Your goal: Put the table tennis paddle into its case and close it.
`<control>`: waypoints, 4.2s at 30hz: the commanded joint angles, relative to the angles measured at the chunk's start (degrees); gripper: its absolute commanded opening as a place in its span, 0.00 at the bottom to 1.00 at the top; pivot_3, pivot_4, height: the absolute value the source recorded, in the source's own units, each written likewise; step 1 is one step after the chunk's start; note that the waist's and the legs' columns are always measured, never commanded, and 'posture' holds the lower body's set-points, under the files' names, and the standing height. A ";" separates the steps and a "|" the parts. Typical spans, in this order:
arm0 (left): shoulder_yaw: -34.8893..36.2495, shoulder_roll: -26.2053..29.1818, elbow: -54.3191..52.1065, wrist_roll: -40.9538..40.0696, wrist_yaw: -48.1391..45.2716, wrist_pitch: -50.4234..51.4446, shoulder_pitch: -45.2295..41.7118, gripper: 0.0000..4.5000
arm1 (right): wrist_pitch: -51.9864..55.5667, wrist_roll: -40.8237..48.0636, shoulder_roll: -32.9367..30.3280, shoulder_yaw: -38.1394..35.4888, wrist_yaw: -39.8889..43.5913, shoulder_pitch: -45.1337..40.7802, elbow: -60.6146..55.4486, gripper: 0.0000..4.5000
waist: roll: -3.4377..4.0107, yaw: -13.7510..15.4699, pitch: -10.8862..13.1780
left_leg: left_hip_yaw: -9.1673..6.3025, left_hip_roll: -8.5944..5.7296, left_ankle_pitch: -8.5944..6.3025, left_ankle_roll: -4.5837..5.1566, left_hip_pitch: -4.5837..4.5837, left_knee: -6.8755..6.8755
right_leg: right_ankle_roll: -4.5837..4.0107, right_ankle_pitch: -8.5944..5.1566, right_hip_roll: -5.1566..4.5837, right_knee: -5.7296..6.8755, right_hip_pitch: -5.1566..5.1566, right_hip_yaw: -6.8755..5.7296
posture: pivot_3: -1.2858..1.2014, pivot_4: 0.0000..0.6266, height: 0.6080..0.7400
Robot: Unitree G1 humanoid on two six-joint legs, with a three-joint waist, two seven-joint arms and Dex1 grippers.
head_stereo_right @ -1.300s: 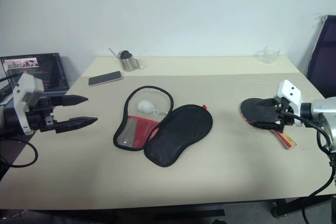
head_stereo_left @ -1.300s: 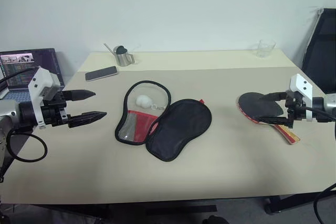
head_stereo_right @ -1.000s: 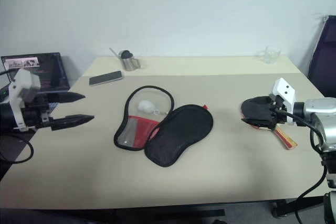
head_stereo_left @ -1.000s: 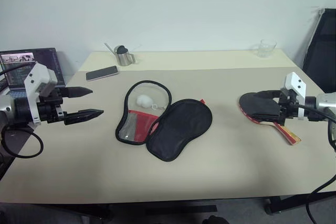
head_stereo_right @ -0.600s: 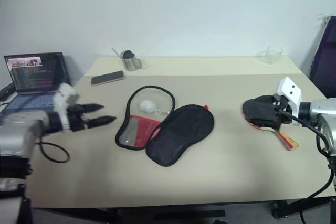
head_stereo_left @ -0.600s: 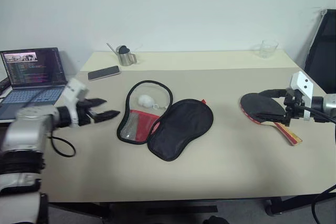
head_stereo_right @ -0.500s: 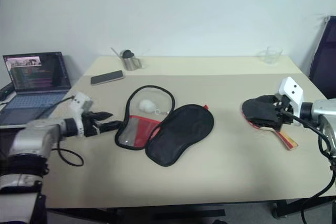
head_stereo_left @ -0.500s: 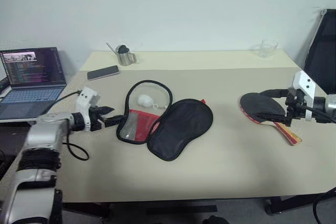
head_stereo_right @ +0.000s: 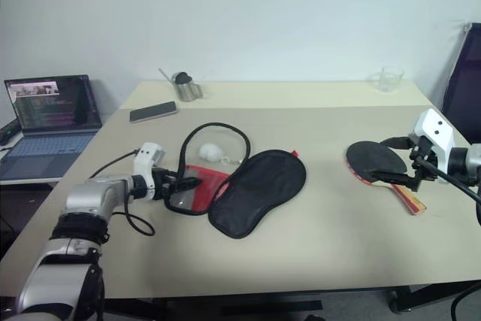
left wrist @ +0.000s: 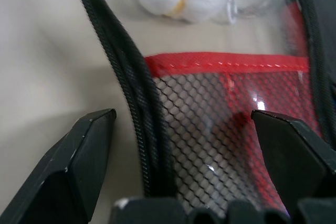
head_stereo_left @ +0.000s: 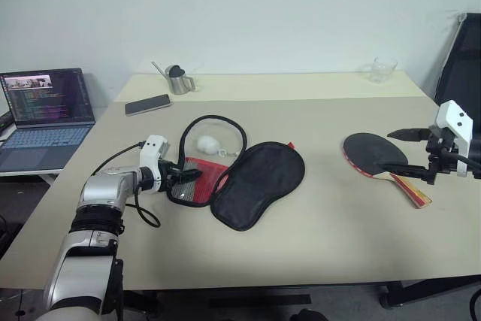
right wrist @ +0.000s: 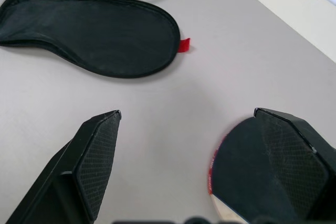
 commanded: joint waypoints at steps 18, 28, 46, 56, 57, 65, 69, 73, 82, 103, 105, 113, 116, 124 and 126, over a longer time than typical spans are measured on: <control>5.78 1.37 -18.82 -3.85 5.85 10.20 7.23 0.01 | -2.52 -0.73 2.93 5.89 1.73 -8.74 3.50 1.00 | -0.01 1.00 0.00 | 0.00 0.00 0.01 -0.02 0.02 0.01 | 0.00 0.00 -0.01 -0.02 0.00 0.00 | 0.52 0.24 1.00; 12.96 -4.61 -24.68 -4.74 20.02 9.86 8.26 0.01 | -4.08 -1.50 4.48 7.43 2.17 -10.33 4.59 1.00 | -0.02 1.17 0.00 | -0.05 0.00 0.00 -0.02 -0.01 0.01 | 0.00 0.00 -0.02 -0.06 0.02 -0.04 | 0.52 0.24 1.00; 9.40 -26.71 -23.24 -2.33 38.46 -3.01 4.43 0.01 | -3.86 -2.25 3.91 8.40 3.66 -12.08 5.19 1.00 | -0.07 1.52 -0.01 | -0.01 -0.02 0.01 -0.03 -0.01 0.03 | 0.02 0.02 -0.03 -0.09 0.05 -0.04 | 0.52 0.24 1.00; 6.66 -30.52 -33.15 -0.51 44.67 0.20 13.44 0.01 | -3.18 -1.98 3.89 7.57 3.16 -10.16 3.65 1.00 | -0.07 1.43 -0.01 | 0.03 -0.01 0.01 -0.03 0.02 0.02 | 0.02 0.02 -0.02 -0.08 0.05 0.00 | 0.52 0.24 1.00; 6.70 -30.47 -33.95 -0.70 44.92 0.77 13.93 0.01 | -3.16 -1.97 3.92 7.59 3.13 -10.19 3.66 1.00 | -0.07 1.51 -0.01 | 0.02 -0.01 0.01 -0.03 0.02 0.02 | 0.02 0.02 -0.02 -0.08 0.05 -0.01 | 0.52 0.24 1.00; 5.70 -28.20 -36.16 -1.51 42.76 4.07 13.61 0.01 | -3.87 -2.57 5.04 8.73 3.08 -11.62 5.03 1.00 | -0.08 1.51 -0.01 | 0.02 -0.01 0.01 -0.03 0.04 0.03 | 0.03 0.02 -0.01 -0.07 0.09 -0.01 | 0.52 0.24 1.00; 7.13 -28.28 -35.09 -2.19 42.97 3.84 12.33 0.11 | -4.26 -3.14 5.57 9.12 3.18 -12.11 5.90 1.00 | -0.08 1.53 -0.01 | 0.01 -0.01 0.01 -0.03 0.04 0.03 | 0.03 0.02 -0.02 -0.08 0.09 -0.02 | 0.52 0.24 1.00; 7.05 -28.03 -34.62 -2.52 42.52 3.91 11.47 0.39 | -4.59 -3.89 5.91 9.34 2.98 -12.03 6.52 1.00 | -0.08 1.53 -0.01 | 0.02 -0.01 0.01 -0.04 0.03 0.03 | 0.03 0.02 -0.02 -0.08 0.09 -0.02 | 0.52 0.24 1.00; 1.85 -11.57 -42.54 -3.79 23.81 4.42 16.81 0.95 | 0.46 -8.29 3.44 8.12 -5.83 -7.82 5.98 1.00 | -0.07 1.27 -0.01 | 0.03 -0.01 0.01 -0.04 0.03 0.00 | 0.02 0.02 -0.02 -0.10 0.07 0.00 | 0.52 0.24 1.00; 1.61 6.86 -37.58 -11.72 -9.80 -6.81 12.61 0.95 | 28.60 -15.71 6.80 11.67 -25.74 -19.83 27.26 1.00 | -0.01 0.25 -0.04 | 0.12 0.03 0.02 -0.01 -0.12 -0.08 | -0.08 0.10 -0.01 -0.20 -0.10 0.06 | 0.52 0.24 1.00; 1.43 6.75 -37.37 -11.49 -9.67 -7.07 12.34 0.95 | 29.50 -15.72 7.12 12.72 -24.60 -22.91 31.36 1.00 | 0.00 0.03 -0.04 | 0.12 0.03 0.02 -0.01 -0.12 -0.08 | -0.08 0.10 -0.01 -0.20 -0.10 0.05 | 0.52 0.24 1.00; 2.08 6.50 -38.59 -11.90 -8.92 -7.43 12.77 0.95 | 26.08 -18.04 8.60 18.94 -18.54 -28.35 39.06 1.00 | 0.00 -0.27 -0.04 | 0.09 0.03 0.02 0.00 -0.10 -0.07 | -0.08 0.10 0.01 -0.19 -0.07 0.04 | 0.52 0.24 1.00; 2.92 6.36 -39.50 -12.24 -7.96 -7.27 13.42 0.95 | 25.29 -20.28 8.75 21.45 -17.83 -29.21 41.01 1.00 | 0.00 -0.28 -0.04 | 0.09 0.02 0.02 0.00 -0.11 -0.06 | -0.07 0.10 0.01 -0.19 -0.08 0.04 | 0.52 0.24 1.00; 4.11 6.20 -41.82 -12.62 -5.67 -7.17 14.96 0.95 | 21.68 -22.73 10.39 22.74 -16.46 -32.25 47.01 1.00 | 0.00 -0.30 -0.04 | 0.09 0.02 0.02 -0.01 -0.10 -0.07 | -0.07 0.10 0.01 -0.19 -0.10 0.05 | 0.52 0.24 1.00; 4.46 6.07 -42.70 -13.06 -4.71 -6.72 15.04 0.95 | 20.92 -23.04 11.45 23.04 -15.85 -32.88 48.39 1.00 | -0.01 -0.38 -0.04 | 0.09 0.02 0.02 -0.01 -0.10 -0.07 | -0.08 0.10 0.02 -0.18 -0.10 0.05 | 0.52 0.24 1.00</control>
